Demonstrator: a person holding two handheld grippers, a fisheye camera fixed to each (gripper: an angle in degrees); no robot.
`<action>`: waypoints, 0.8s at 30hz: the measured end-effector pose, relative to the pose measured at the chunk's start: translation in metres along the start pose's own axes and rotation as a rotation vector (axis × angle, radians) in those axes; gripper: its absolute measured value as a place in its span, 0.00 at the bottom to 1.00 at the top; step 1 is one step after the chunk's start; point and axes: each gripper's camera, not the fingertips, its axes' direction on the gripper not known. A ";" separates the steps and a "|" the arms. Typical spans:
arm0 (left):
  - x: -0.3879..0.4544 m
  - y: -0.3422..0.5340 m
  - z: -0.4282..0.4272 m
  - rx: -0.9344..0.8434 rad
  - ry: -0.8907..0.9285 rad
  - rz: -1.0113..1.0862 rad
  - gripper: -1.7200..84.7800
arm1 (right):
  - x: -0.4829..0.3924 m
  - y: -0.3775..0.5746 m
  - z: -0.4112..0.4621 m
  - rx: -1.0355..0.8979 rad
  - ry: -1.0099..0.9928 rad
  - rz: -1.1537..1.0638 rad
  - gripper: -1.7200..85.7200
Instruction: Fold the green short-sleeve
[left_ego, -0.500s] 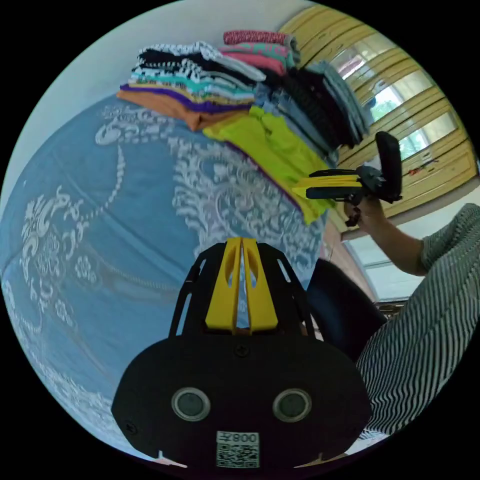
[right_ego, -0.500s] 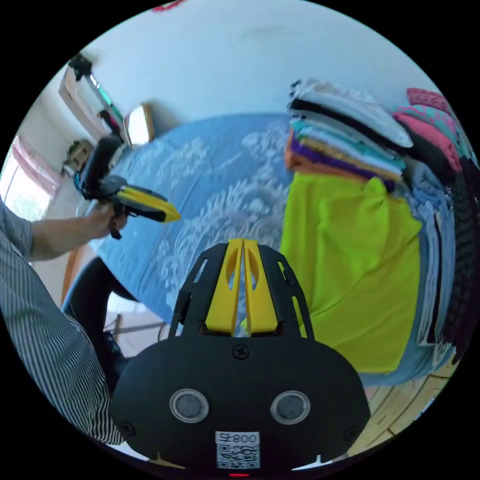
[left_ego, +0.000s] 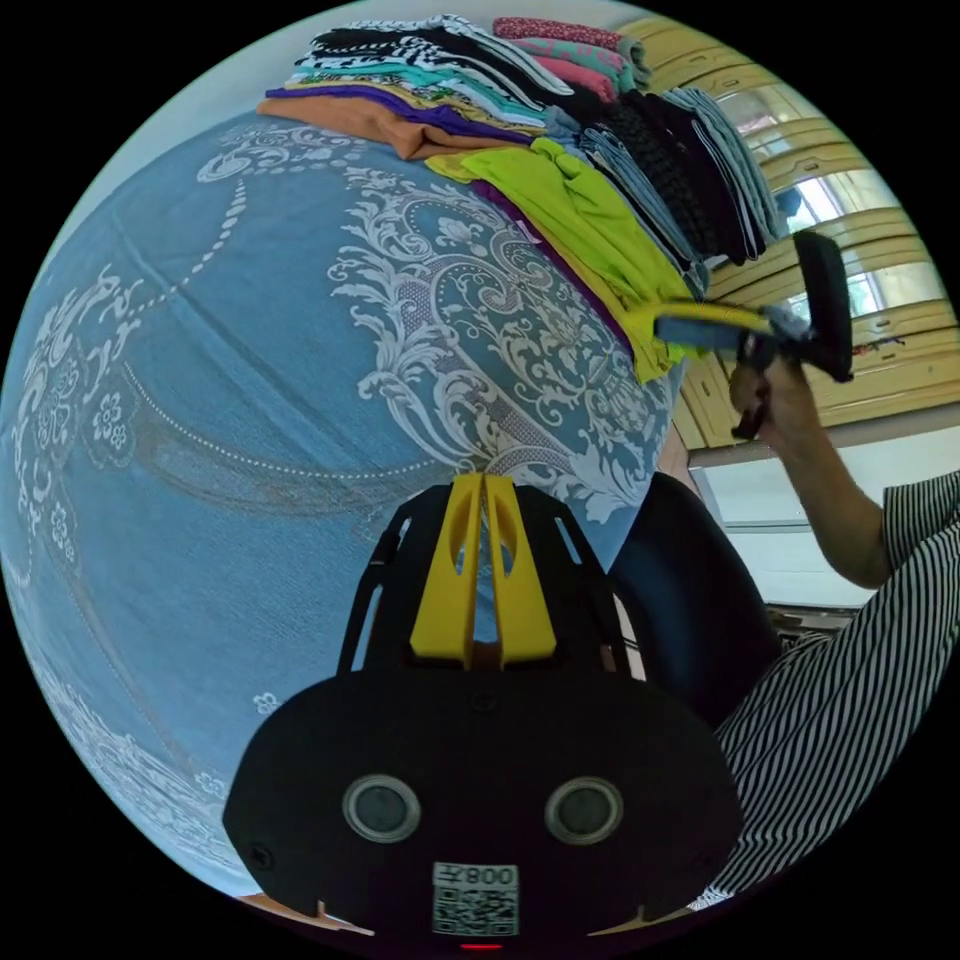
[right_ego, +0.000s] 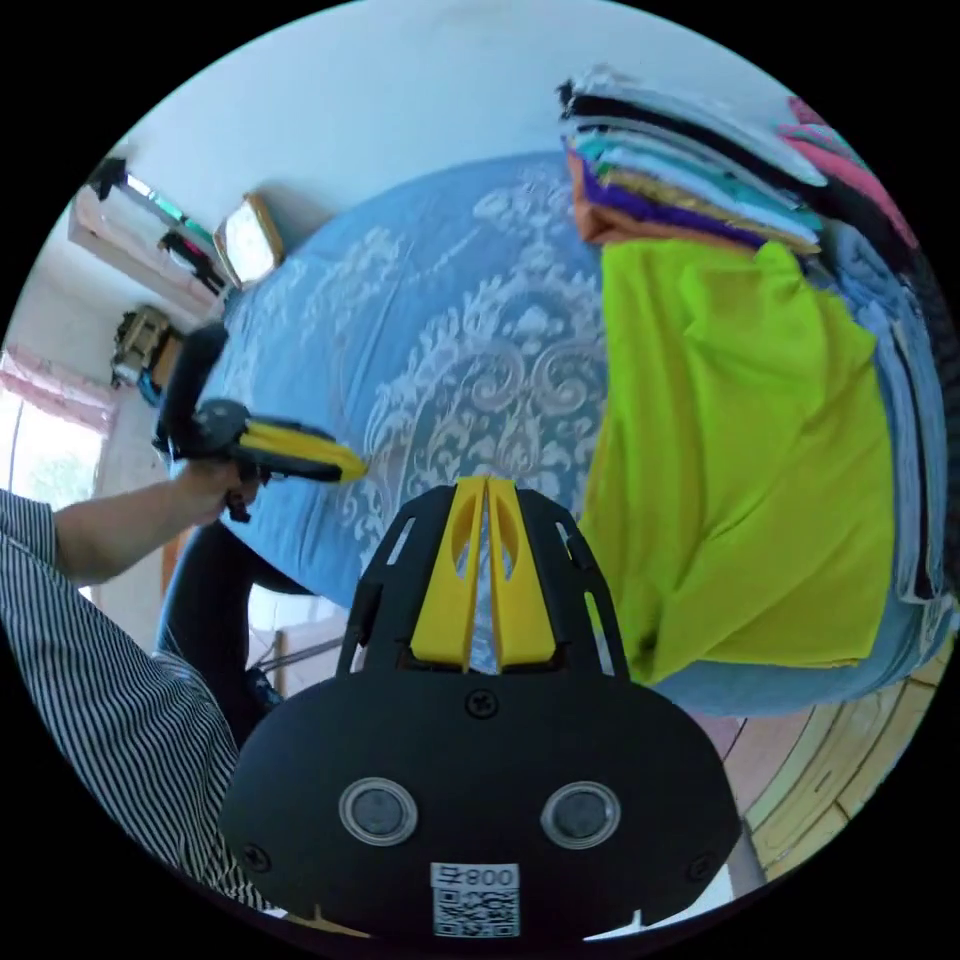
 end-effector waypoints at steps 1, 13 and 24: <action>0.006 0.003 0.002 0.002 -0.018 0.015 0.02 | 0.012 -0.008 -0.030 0.066 0.059 0.017 0.04; 0.032 0.047 0.034 0.054 -0.095 0.012 0.02 | 0.178 -0.087 -0.131 0.107 0.238 0.288 0.10; 0.005 0.094 0.070 0.065 -0.017 -0.074 0.02 | 0.270 -0.023 -0.264 0.233 0.101 0.331 0.03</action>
